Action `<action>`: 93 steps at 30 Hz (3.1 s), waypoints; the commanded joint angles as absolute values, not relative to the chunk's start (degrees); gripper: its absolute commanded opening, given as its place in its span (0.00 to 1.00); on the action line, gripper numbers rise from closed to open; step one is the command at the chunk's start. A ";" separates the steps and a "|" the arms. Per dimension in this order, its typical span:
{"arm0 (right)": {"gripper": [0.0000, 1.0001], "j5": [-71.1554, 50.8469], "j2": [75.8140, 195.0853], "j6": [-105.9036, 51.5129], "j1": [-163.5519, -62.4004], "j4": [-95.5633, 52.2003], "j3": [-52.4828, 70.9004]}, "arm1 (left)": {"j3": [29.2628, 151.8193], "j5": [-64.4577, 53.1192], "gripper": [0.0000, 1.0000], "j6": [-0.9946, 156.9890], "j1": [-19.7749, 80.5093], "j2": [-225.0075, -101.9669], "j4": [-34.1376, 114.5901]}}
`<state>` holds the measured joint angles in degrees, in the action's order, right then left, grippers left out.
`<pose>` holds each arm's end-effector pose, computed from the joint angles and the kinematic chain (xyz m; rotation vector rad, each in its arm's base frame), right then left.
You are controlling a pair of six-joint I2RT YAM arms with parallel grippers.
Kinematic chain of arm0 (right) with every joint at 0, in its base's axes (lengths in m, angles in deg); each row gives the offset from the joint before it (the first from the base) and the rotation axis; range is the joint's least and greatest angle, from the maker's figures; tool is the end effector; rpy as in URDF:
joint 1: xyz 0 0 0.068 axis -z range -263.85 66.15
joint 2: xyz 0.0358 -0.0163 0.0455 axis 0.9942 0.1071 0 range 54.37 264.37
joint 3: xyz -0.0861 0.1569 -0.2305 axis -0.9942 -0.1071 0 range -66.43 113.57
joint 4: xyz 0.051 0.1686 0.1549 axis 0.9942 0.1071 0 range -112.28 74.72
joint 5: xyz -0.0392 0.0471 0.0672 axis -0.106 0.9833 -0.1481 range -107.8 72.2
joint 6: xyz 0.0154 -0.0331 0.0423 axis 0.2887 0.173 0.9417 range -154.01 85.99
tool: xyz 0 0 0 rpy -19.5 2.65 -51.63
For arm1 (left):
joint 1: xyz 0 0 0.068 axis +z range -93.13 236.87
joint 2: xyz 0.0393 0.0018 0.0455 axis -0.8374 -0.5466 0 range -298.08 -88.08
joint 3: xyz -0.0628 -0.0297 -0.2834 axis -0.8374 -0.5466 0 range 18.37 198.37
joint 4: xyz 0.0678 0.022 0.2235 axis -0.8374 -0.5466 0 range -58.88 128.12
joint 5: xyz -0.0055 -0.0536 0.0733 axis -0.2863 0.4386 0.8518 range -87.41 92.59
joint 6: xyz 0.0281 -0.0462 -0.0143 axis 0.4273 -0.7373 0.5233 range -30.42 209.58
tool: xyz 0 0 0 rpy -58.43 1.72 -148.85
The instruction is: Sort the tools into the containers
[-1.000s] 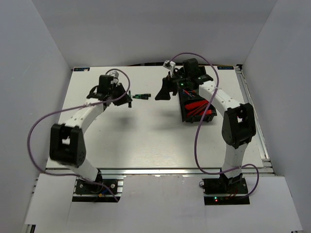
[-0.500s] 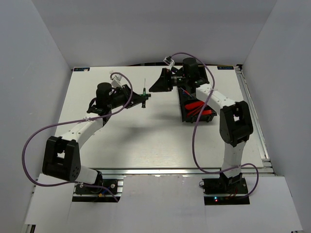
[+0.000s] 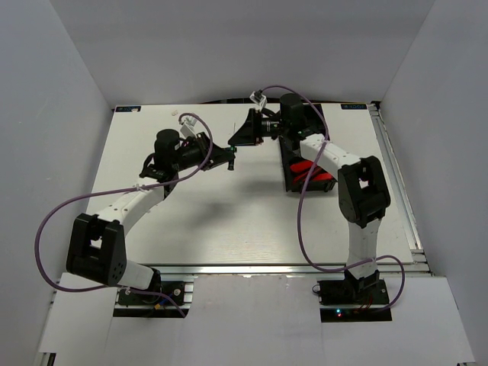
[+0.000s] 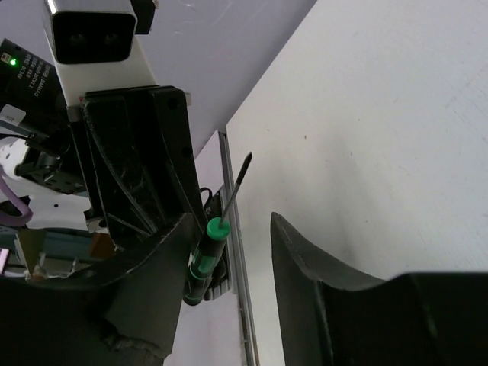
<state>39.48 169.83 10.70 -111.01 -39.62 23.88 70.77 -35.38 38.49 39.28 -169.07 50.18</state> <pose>0.3919 0.2374 0.3192 -0.5713 1.9055 1.7136 0.2732 -0.1115 0.3131 -0.0843 2.0547 -1.4043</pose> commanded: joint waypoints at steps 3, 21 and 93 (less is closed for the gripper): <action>0.42 40.91 169.51 13.45 -111.53 -45.21 24.54 | 73.57 -36.52 0.00 38.07 38.41 -168.23 51.48; 0.00 43.20 168.71 3.10 -110.66 -38.32 26.64 | 74.27 -36.26 0.80 42.38 38.76 -167.10 49.56; 0.58 -0.66 197.01 -68.55 -112.68 -4.17 61.37 | 65.13 -9.27 0.76 43.96 41.66 -150.22 21.16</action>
